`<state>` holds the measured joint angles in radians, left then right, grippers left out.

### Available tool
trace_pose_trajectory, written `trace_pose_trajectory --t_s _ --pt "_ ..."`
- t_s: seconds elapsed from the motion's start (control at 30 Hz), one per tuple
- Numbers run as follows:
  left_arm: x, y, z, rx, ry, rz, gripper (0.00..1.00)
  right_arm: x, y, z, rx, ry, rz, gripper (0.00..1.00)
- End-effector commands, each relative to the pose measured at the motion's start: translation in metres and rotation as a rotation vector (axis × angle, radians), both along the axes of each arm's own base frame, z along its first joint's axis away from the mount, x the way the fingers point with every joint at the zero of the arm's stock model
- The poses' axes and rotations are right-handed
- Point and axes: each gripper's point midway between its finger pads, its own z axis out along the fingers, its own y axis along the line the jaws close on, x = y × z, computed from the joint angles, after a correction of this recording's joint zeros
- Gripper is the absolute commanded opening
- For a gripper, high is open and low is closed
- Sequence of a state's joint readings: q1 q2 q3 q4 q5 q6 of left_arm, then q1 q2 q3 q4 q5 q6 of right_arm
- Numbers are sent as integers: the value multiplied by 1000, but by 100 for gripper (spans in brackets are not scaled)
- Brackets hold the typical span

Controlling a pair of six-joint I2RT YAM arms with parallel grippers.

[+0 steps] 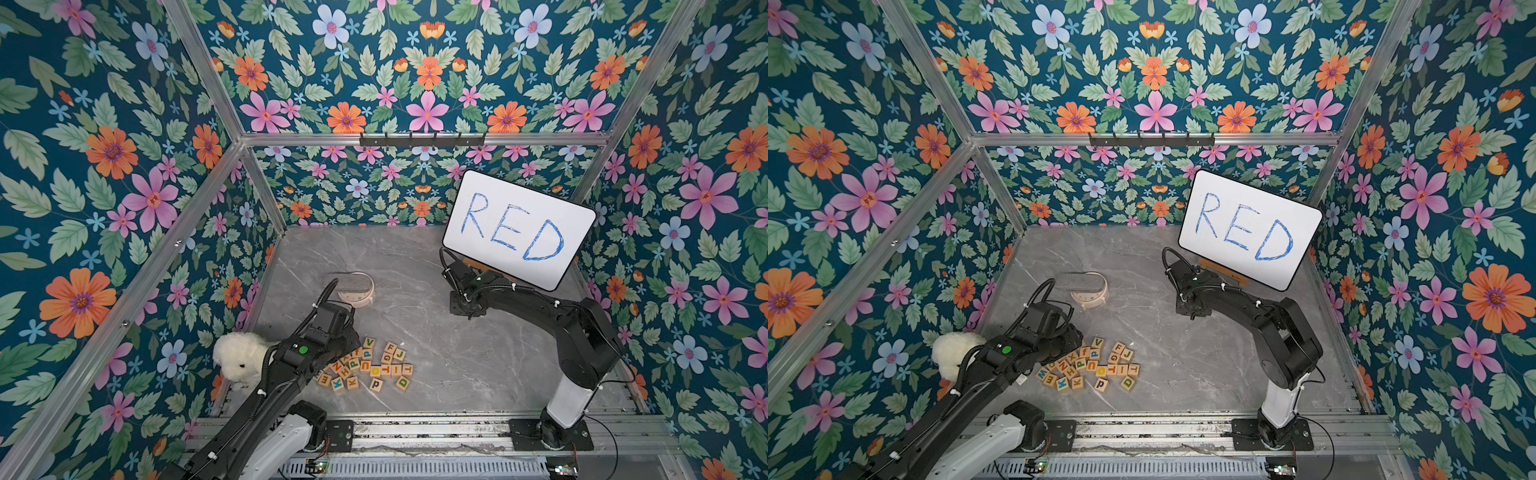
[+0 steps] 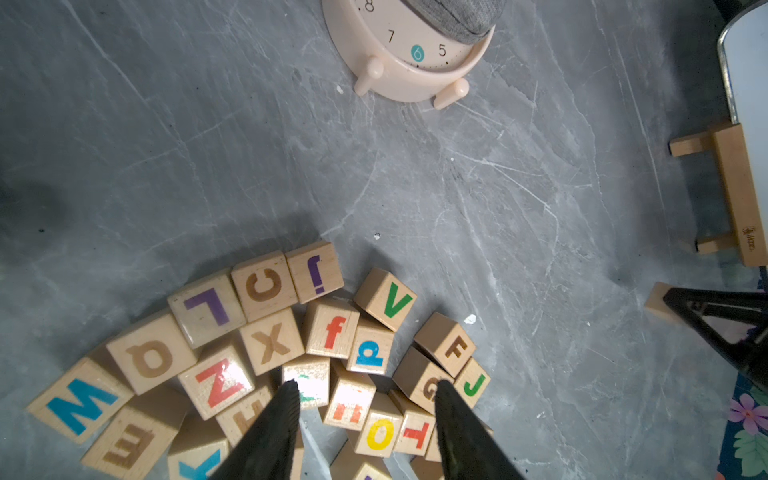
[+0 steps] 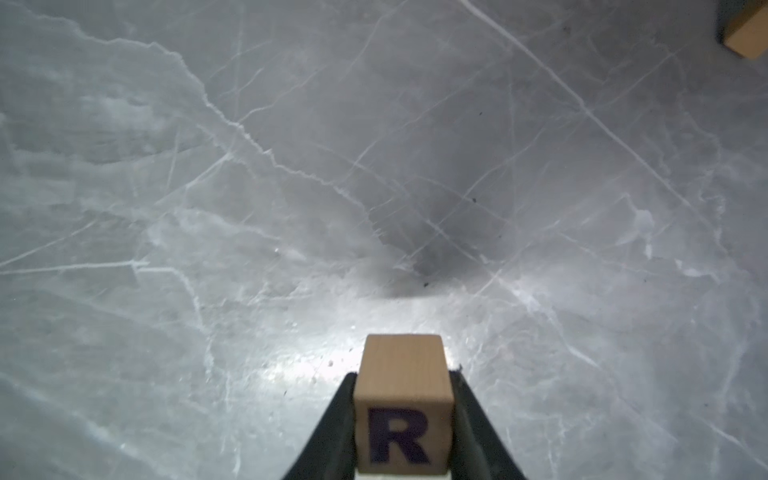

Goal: Assemble the uppercase word "red" with letter blocks
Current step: Place the letter block at the center of the board.

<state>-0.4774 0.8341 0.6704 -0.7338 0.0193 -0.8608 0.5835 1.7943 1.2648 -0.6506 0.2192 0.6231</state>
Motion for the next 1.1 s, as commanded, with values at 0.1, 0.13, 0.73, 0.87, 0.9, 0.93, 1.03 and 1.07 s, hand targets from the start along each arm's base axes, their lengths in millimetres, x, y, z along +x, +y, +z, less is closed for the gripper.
trace_pose_trajectory --t_s 0.1,0.13,0.73,0.87,0.9,0.93,1.03,1.07 --pt "-1 1 1 -2 -2 5 56 21 0 -8 6 -32 52 34" --pt "-1 1 1 -4 0 7 55 23 0 -10 8 -30 61 34" --pt "-8 6 0 -3 17 28 57 38 -6 -30 -29 -2 99 39" --pt "-8 6 1 0 15 30 58 38 -5 -30 -18 0 100 39" --pt "-9 7 1 2 17 31 58 38 -5 -29 -15 0 100 39" --pt "-9 7 0 4 17 32 58 38 -4 -29 -13 1 102 39" --pt "-9 8 1 3 18 39 58 40 -3 -24 -8 -12 104 42" --pt "-9 8 1 3 18 44 59 41 -4 -20 -13 -15 109 44"
